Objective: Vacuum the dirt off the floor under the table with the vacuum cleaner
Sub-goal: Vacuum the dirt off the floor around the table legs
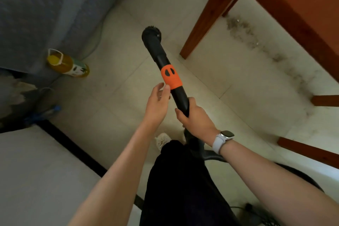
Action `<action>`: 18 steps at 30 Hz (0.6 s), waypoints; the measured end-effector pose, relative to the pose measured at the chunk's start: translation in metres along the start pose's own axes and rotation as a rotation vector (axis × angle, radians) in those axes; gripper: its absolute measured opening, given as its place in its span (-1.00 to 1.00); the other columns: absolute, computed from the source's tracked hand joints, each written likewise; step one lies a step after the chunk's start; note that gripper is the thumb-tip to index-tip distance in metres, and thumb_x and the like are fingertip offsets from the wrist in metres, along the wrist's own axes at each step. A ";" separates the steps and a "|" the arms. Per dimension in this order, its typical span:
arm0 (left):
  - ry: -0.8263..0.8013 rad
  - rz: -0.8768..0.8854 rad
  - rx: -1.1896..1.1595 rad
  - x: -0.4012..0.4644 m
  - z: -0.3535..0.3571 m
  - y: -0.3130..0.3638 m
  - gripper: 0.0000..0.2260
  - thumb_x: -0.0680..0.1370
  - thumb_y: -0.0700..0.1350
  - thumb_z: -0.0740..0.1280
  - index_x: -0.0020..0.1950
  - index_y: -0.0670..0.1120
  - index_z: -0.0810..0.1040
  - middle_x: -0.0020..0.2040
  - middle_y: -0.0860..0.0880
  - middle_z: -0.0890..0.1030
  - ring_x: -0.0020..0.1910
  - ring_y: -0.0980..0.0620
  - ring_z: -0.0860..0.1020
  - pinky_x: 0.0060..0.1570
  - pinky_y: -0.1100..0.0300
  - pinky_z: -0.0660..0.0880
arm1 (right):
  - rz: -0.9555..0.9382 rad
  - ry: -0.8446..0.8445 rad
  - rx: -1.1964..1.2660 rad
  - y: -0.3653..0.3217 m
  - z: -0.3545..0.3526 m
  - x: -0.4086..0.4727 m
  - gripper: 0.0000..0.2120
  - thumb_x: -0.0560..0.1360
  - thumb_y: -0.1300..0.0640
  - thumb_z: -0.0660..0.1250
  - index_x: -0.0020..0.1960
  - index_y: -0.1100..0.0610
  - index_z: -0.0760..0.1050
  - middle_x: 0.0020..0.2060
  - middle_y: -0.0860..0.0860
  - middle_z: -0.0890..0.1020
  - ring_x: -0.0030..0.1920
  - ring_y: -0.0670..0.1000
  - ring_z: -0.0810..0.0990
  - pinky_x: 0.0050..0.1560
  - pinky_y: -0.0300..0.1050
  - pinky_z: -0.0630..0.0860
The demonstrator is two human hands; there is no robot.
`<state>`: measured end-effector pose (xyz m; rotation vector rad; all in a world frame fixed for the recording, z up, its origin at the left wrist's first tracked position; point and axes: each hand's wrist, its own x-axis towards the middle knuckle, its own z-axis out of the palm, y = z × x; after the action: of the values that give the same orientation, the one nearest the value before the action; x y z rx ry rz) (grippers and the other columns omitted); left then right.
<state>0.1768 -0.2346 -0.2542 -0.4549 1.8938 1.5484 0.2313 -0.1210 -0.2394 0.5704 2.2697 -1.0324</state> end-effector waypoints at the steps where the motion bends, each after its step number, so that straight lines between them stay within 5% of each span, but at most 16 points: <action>1: 0.002 0.015 -0.050 -0.001 -0.006 0.015 -0.63 0.64 0.04 0.11 0.39 -0.10 0.35 0.18 -0.02 0.54 0.12 0.05 0.54 0.22 0.04 0.46 | -0.014 0.002 -0.001 -0.014 -0.001 -0.002 -0.66 0.55 -0.01 0.24 0.15 0.21 0.28 -0.19 0.21 0.61 -0.24 0.23 0.61 -0.20 0.12 0.54; 7: -0.016 -0.025 -0.276 0.014 -0.039 0.087 -0.80 0.65 0.01 0.11 0.19 -0.06 0.37 -0.06 -0.03 0.59 -0.08 0.02 0.61 0.05 0.11 0.53 | -0.065 -0.026 -0.037 -0.084 -0.018 0.002 -0.67 0.56 -0.03 0.23 0.17 0.17 0.27 -0.19 0.15 0.62 -0.21 0.19 0.59 -0.27 -0.04 0.44; 12: -0.142 0.004 -0.111 0.056 -0.060 0.147 -0.78 0.59 0.11 0.19 0.15 0.03 0.41 0.15 -0.15 0.58 0.15 -0.14 0.56 0.25 -0.11 0.45 | -0.008 0.020 0.189 -0.128 -0.044 0.040 -0.76 0.55 0.00 0.27 0.06 0.08 0.26 -0.30 0.11 0.58 -0.29 0.17 0.59 -0.23 0.10 0.52; 18: -0.214 -0.016 -0.069 0.123 -0.097 0.220 -0.78 0.63 0.01 0.17 0.23 -0.04 0.39 0.19 -0.19 0.55 0.16 -0.18 0.55 0.23 -0.13 0.46 | 0.037 0.091 0.296 -0.204 -0.070 0.095 -0.75 0.55 -0.01 0.26 0.08 0.12 0.29 -0.25 0.13 0.57 -0.26 0.19 0.60 -0.22 0.14 0.54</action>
<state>-0.0767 -0.2579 -0.1640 -0.3197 1.6742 1.5885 0.0189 -0.1776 -0.1551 0.7917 2.1878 -1.3609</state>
